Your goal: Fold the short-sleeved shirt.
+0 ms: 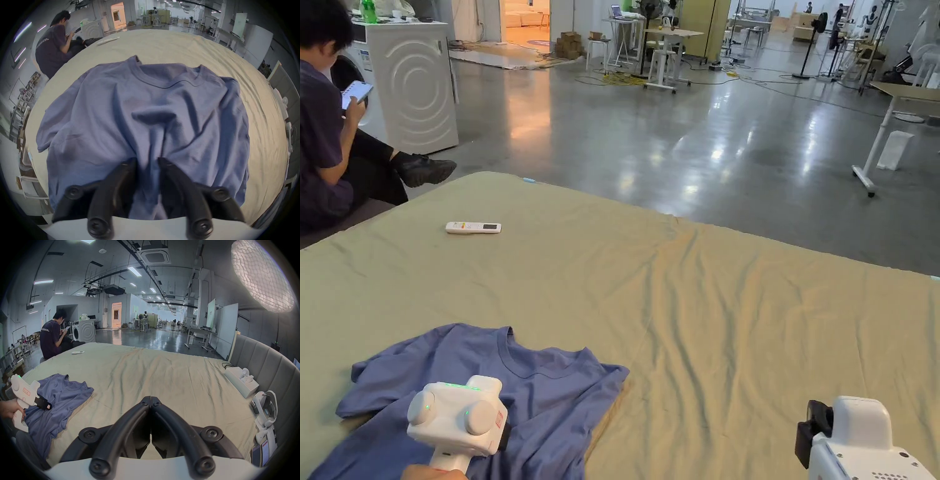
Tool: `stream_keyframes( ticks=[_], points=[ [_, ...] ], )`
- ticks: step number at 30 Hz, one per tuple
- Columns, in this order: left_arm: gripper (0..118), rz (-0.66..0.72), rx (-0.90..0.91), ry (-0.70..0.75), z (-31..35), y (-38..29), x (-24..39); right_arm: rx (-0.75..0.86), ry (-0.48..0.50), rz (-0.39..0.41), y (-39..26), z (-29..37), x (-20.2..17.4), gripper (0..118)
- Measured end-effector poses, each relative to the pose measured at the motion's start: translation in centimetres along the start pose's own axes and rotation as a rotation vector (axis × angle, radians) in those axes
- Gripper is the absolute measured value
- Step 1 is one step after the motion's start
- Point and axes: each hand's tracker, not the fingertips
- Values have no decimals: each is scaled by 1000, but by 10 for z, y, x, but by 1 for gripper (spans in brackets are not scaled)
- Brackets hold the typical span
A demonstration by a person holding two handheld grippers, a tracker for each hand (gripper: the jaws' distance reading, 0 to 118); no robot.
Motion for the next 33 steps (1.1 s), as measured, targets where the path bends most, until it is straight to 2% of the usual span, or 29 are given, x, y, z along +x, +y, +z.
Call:
stream_keyframes(
  ticks=[1, 2, 9, 11, 20, 23, 33],
  points=[
    [7, -28, 9, 55, 0, 1, 0, -3, 2, 2, 0, 0, 0, 0],
    [3, -45, 10, 93, -1, 0, 1, -6, 5, 3, -1, 0, -1, 0],
    [3, 79, 129, -40, 36, 2, -18, 5, 14, 0, 0, 9, 6, 0],
    [3, 36, 208, -35, 56, 7, -17, 12, 12, 7, 3, 10, 8, 0],
    [2, 38, 418, -123, 138, 39, -9, 72, 13, -22, 22, 30, 21, 0],
    [2, 45, 503, -157, 171, 53, 5, 90, 8, -27, 26, 37, 28, 0],
    [2, -119, 638, -315, 250, 107, 112, 133, -47, -61, 28, 61, 67, 0]
  ],
)
